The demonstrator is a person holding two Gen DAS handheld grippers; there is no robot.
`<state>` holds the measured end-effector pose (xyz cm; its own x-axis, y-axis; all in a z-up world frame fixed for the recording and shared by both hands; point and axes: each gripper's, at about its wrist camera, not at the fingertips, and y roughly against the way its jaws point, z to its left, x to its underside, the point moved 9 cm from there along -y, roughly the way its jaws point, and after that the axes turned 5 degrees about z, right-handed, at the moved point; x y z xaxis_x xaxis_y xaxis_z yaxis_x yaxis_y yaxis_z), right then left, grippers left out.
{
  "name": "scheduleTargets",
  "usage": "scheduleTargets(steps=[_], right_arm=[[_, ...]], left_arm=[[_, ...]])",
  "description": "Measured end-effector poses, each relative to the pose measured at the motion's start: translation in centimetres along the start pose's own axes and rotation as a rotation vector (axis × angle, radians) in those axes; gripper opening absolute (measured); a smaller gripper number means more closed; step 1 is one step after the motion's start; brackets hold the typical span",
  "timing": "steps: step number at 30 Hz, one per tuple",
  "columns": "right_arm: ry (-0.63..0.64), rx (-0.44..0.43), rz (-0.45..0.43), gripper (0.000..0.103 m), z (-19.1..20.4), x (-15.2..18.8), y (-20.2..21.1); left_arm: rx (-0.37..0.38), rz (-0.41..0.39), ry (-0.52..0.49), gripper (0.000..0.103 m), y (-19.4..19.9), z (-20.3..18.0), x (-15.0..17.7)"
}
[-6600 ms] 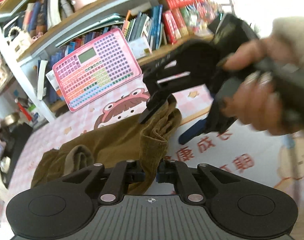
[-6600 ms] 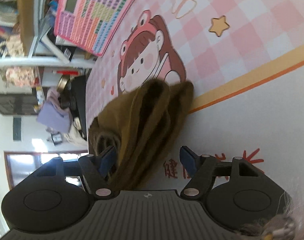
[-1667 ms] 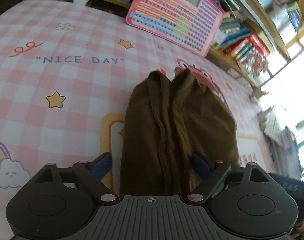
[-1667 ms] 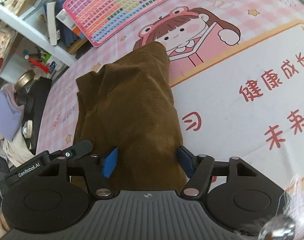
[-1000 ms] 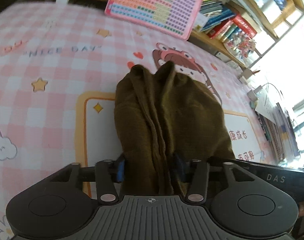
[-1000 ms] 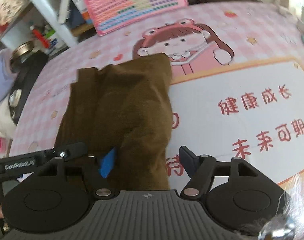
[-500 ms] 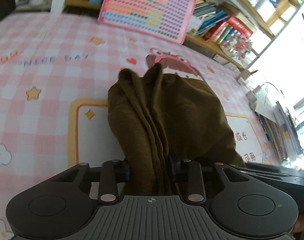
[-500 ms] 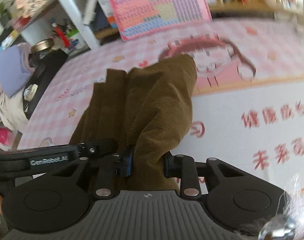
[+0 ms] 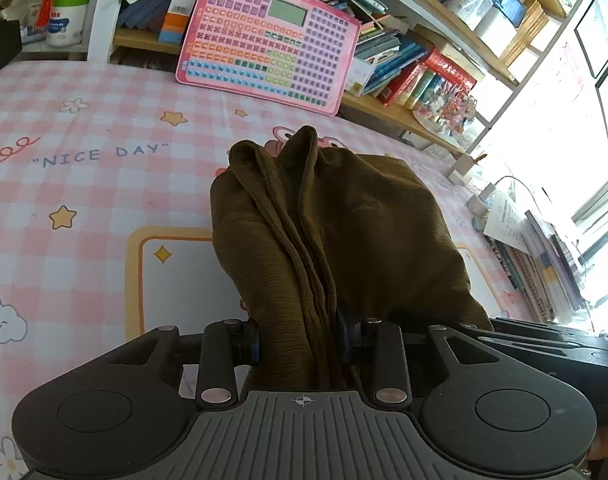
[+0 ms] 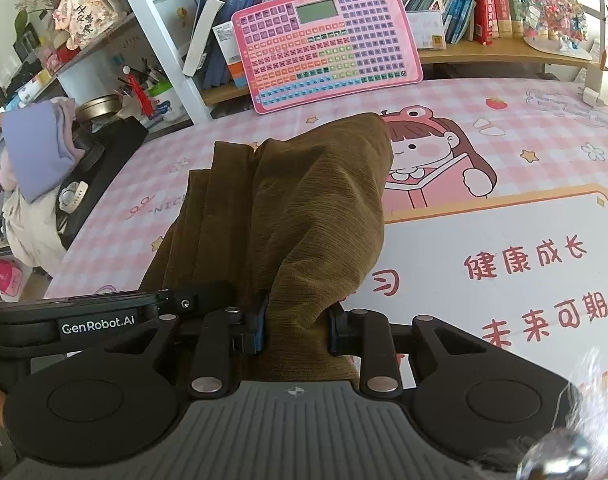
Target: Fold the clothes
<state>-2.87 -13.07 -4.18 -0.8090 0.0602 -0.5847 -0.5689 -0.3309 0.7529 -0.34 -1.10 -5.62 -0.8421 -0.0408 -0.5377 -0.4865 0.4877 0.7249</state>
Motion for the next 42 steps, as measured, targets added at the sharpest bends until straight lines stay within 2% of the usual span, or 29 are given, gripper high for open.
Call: scheduleTargets(steps=[12, 25, 35, 42], right_arm=[[0.035, -0.082, 0.007, 0.025, -2.1, -0.1, 0.8], [0.045, -0.147, 0.038, 0.026, -7.6, 0.5, 3.0], [0.0, -0.131, 0.017, 0.026, -11.5, 0.8, 4.4], [-0.03, -0.106, -0.014, 0.026, -12.6, 0.2, 4.6]], left_arm=[[-0.084, -0.025, 0.033, 0.032, -0.1, -2.6, 0.5], [-0.158, -0.023, 0.044, 0.032, -1.7, -8.2, 2.0], [-0.152, 0.011, 0.003, 0.032, -3.8, -11.7, 2.0], [-0.127, 0.014, -0.032, 0.032, -4.7, -12.6, 1.1]])
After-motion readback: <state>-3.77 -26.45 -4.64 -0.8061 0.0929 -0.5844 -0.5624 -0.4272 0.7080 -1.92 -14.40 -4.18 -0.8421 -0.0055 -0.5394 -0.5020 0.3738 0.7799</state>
